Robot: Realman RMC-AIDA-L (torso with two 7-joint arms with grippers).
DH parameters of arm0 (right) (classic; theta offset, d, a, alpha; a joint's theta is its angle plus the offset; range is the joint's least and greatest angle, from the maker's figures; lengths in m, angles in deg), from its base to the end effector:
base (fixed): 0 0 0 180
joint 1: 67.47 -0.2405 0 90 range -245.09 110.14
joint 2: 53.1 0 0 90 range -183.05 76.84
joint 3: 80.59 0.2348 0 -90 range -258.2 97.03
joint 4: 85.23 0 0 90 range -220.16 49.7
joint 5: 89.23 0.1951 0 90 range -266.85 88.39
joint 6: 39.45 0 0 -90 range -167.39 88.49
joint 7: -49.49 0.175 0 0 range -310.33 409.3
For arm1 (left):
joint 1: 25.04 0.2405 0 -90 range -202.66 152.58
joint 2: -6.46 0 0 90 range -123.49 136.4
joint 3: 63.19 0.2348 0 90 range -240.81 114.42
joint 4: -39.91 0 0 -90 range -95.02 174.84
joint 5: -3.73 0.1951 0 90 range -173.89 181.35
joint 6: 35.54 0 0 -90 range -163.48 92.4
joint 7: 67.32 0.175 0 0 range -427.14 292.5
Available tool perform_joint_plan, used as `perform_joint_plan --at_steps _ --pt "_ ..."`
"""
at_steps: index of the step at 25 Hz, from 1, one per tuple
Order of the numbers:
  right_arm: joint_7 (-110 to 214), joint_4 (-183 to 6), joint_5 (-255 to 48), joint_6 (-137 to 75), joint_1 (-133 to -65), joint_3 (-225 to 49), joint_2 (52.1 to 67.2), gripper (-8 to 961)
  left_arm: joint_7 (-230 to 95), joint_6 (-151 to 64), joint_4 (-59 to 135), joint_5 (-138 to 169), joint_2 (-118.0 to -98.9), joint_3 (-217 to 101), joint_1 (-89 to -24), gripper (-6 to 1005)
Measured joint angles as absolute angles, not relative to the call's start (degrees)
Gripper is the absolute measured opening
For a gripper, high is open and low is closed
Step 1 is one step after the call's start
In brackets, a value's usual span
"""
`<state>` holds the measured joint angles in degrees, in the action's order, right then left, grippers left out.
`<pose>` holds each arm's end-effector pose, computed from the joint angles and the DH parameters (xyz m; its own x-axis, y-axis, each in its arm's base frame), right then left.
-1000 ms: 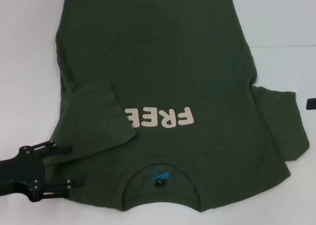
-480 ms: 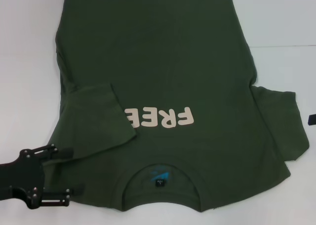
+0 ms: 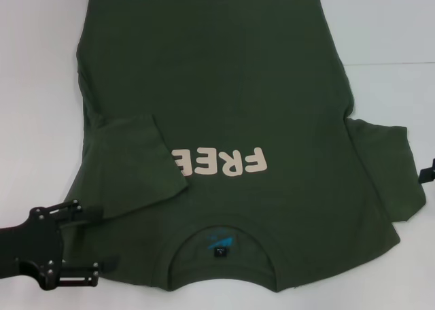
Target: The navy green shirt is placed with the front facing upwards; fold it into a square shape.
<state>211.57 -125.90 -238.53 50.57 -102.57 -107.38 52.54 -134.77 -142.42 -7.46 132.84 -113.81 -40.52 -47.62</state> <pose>0.3232 0.3318 0.0833 -0.2798 -0.8927 -0.3534 -0.9450 0.3210 -0.0624 -0.2675 0.2556 0.0180 0.8507 0.2519 0.4615 0.3693 -0.9110 -0.1836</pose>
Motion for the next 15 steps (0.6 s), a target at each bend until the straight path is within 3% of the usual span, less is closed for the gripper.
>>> perform_joint_plan --at_steps 15 --pt "209.2 -121.6 -238.6 44.1 -102.9 -107.4 52.81 807 -135.0 -142.4 -7.6 132.8 -114.23 -40.4 -47.7 917"
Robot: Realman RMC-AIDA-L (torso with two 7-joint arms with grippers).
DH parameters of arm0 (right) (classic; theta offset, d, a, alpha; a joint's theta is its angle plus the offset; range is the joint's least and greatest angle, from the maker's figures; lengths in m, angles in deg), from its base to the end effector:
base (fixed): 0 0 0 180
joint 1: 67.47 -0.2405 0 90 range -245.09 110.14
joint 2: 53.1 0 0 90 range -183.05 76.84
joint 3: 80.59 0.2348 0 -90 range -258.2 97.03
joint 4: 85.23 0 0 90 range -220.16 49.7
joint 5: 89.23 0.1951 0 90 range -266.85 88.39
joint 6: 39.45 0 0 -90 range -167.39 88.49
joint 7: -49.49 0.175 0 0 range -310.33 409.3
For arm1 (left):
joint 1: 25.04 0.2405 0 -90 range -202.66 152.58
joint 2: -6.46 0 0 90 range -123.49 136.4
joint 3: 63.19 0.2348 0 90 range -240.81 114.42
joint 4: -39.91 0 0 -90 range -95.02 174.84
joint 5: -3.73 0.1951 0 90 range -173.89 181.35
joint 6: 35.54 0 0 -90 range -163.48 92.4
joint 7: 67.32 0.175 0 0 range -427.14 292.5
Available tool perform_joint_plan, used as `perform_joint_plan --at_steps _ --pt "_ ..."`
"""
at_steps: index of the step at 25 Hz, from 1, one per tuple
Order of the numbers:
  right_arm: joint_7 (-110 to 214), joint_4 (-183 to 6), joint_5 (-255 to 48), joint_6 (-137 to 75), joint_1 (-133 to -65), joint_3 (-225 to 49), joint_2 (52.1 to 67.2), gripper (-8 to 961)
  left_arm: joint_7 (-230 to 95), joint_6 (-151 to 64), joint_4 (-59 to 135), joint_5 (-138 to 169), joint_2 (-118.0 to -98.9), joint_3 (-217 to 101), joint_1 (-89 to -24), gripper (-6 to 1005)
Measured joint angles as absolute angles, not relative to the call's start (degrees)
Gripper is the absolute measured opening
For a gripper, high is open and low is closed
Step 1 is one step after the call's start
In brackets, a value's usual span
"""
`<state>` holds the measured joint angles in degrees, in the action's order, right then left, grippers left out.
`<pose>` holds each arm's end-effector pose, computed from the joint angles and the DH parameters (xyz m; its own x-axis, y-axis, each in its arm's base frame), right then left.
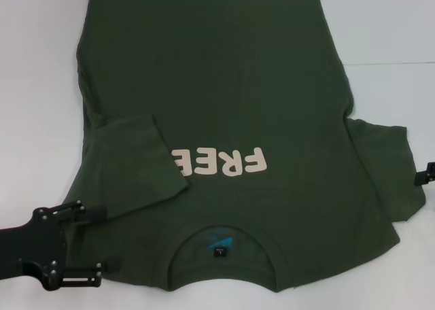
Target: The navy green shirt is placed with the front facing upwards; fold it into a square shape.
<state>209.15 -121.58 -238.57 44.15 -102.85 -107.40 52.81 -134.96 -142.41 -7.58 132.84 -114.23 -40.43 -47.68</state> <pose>0.3340 0.3380 0.0717 -0.2652 -0.8819 -0.3898 -0.9447 0.3186 -0.0781 -0.2657 0.2553 0.0157 0.8480 0.2541 0.4652 0.3707 -0.9116 -0.1778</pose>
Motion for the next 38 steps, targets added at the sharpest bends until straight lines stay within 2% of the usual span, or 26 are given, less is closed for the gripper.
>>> perform_joint_plan --at_steps 38 --pt "206.6 -117.1 -238.4 38.4 -104.2 -107.5 54.37 803 -135.3 -142.4 -7.8 132.8 -114.20 -40.4 -47.9 917"
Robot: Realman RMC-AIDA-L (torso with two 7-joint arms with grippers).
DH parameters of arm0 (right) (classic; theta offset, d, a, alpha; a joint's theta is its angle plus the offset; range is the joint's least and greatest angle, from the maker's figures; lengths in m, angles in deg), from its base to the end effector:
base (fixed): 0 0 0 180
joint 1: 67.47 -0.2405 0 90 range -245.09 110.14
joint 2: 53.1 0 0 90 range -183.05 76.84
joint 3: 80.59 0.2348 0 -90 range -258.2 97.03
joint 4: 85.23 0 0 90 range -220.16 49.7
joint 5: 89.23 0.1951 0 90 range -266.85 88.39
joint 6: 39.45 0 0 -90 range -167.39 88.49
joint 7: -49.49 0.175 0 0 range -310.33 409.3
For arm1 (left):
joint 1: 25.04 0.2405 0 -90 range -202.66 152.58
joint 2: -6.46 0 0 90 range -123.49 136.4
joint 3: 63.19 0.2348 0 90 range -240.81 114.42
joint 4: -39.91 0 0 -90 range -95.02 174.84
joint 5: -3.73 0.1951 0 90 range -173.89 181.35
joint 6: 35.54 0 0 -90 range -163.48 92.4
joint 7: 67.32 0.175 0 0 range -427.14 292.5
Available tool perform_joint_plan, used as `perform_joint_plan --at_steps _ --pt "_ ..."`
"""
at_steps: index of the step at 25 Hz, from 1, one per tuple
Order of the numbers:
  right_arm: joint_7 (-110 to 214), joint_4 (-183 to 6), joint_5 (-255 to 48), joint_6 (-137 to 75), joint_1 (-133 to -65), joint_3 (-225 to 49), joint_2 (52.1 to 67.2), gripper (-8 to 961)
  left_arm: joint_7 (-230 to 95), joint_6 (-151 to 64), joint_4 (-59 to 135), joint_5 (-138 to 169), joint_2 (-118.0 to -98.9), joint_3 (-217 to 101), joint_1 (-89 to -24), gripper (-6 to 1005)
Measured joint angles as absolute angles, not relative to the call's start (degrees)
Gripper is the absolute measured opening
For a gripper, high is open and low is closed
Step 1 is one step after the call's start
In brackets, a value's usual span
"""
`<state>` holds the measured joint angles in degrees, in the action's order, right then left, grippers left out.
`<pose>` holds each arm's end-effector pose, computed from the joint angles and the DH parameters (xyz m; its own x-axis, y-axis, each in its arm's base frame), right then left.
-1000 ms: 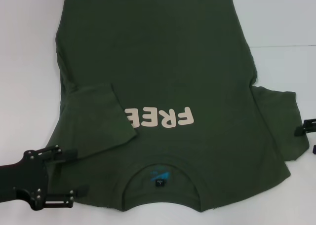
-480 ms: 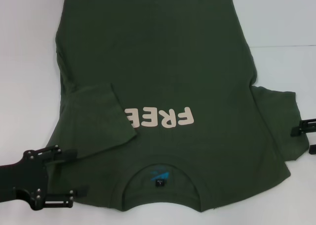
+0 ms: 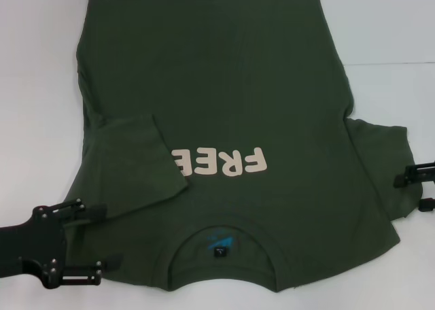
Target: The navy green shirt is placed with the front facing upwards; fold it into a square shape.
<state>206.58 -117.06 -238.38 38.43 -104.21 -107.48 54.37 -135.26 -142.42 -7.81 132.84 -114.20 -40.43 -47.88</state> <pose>0.3331 0.3448 0.0476 -0.2425 -0.8860 -0.3952 -0.9521 0.2956 -0.0786 -0.2650 0.2566 0.0165 0.8489 0.2537 0.4637 0.3701 -0.9117 -0.1787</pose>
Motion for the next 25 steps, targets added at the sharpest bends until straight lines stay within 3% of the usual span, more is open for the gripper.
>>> perform_joint_plan --at_steps 12,25 --pt "206.5 -116.9 -237.9 37.7 -105.3 -107.0 55.44 801 -136.0 -142.4 -7.8 132.8 -114.15 -40.4 -48.0 917" --pt "206.7 -116.3 -237.7 36.9 -105.6 -107.4 55.60 799 -136.1 -142.4 -7.8 132.5 -114.02 -40.5 -48.1 917"
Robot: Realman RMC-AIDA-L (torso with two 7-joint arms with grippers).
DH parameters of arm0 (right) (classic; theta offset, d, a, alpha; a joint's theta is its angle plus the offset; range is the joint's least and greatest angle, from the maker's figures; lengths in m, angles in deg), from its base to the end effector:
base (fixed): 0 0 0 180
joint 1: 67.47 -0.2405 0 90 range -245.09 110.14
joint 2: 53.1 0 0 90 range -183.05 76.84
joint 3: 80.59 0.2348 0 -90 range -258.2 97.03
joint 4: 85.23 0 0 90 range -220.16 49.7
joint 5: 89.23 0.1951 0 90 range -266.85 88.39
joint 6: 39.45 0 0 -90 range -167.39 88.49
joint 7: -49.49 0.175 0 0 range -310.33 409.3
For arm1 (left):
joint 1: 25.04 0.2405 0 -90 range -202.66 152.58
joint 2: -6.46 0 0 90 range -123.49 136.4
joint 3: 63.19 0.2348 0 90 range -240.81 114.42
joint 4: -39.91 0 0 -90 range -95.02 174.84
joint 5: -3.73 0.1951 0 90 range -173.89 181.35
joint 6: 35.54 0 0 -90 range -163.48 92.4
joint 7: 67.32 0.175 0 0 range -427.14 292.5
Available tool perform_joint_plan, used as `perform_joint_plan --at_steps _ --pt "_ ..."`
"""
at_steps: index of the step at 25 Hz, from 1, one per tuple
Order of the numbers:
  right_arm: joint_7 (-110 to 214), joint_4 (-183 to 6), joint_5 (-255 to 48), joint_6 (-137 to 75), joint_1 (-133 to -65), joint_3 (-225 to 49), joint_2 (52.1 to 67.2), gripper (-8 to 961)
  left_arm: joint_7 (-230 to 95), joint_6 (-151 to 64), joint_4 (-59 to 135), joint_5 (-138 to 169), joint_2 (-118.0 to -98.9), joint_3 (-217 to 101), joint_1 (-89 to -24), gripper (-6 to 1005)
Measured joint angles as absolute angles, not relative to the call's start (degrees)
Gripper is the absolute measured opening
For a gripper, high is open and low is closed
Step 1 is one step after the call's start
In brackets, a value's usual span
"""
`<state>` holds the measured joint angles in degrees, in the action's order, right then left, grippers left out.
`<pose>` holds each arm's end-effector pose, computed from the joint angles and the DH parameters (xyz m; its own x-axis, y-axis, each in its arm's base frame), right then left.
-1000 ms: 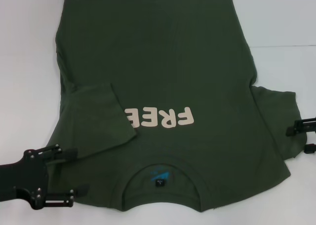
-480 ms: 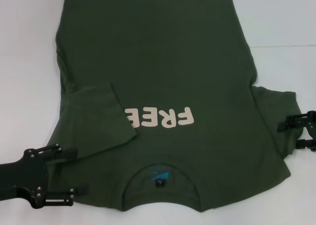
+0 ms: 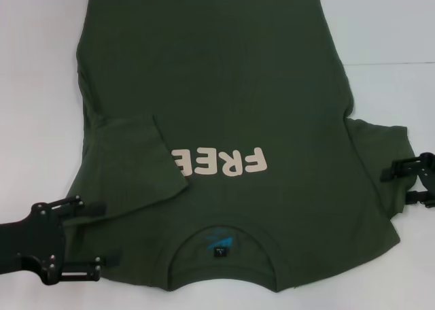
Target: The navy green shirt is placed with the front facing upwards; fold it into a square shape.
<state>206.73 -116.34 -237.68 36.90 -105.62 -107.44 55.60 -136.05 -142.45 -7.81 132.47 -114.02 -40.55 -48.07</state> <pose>0.3224 0.3531 0.0366 -0.2357 -0.8866 -0.3979 -0.9581 0.2806 -0.0577 -0.2642 0.2584 0.0183 0.8438 0.2593 0.4699 0.3784 -0.9083 -0.1782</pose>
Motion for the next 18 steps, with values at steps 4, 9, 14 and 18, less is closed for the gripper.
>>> perform_joint_plan --at_steps 4,9,14,18 --pt "207.0 -116.3 -238.3 36.9 -105.9 -109.4 55.41 798 -136.1 -142.5 -7.8 132.4 -113.92 -40.7 -48.2 917" --pt "207.3 -116.3 -238.3 36.8 -106.3 -111.5 55.47 687 -136.0 -142.5 -7.8 132.4 -113.91 -40.7 -48.2 917" --pt "207.3 -116.3 -238.4 36.5 -106.6 -111.7 55.61 492 -136.1 -142.5 -7.9 132.4 -113.86 -40.9 -48.2 917" --pt "207.3 -116.3 -238.4 36.5 -106.7 -112.9 55.52 324 -136.0 -142.5 -7.9 132.4 -113.85 -41.0 -48.1 917"
